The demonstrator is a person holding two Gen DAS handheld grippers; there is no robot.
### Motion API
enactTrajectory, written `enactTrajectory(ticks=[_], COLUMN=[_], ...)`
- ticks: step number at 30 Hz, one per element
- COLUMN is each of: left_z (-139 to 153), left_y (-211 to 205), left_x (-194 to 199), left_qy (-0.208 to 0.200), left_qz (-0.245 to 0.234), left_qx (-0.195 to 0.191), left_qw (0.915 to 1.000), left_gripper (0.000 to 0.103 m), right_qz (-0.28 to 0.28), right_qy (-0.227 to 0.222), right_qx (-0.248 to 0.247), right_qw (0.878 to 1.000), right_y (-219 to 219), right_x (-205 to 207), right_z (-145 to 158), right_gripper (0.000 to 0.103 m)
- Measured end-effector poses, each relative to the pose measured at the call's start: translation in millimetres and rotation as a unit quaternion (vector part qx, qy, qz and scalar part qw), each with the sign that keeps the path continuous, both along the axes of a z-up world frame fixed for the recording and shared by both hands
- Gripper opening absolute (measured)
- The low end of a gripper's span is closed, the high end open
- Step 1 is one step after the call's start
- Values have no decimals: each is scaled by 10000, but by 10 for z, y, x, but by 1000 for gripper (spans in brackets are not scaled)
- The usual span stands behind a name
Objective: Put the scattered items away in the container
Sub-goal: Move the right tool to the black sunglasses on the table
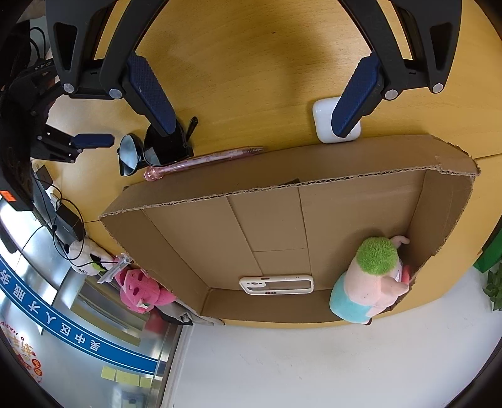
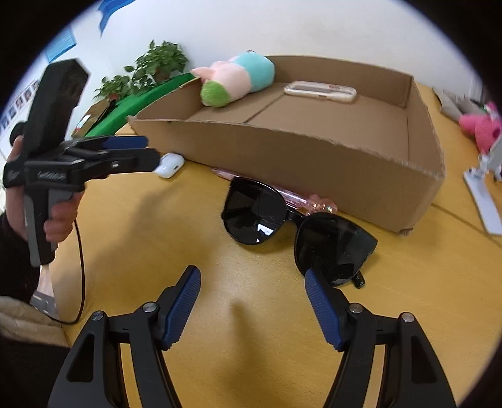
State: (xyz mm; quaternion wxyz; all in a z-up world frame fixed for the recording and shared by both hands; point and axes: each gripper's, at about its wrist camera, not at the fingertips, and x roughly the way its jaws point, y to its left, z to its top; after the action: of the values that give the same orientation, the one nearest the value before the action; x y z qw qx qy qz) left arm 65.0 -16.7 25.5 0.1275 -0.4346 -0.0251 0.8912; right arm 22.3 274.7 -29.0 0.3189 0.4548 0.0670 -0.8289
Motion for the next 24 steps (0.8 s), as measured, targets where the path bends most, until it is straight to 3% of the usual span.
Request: enactTrajectory(ticks=[5,11,17,20,24], left_z=[-31,-54,-125,-149,-173], left_y=[24,11,-19,-5,71], left_x=[-22,6,18,-7,-63], left_qy=[-61,-91,-204,-257,-339], left_qz=[-44,-25,20,-16,-141], left_qx=[80,45,54,149,305], left_qw=[9999,9999,9998,9996,9989], left_gripper=[101,101,101,101,101], right_qz=[-466,-303,116,230,32], right_qy=[248,219,-19,-152,-80], right_qx=[104,262,406,216,204], right_qw=[9985,9990,9991,9994,9998], right_y=[177,148,25,-17,-111], right_x=[-267,-531,-283,-72,33], right_z=[62,-96,-197,-173,-144], right_gripper=[69,69,69,69,69])
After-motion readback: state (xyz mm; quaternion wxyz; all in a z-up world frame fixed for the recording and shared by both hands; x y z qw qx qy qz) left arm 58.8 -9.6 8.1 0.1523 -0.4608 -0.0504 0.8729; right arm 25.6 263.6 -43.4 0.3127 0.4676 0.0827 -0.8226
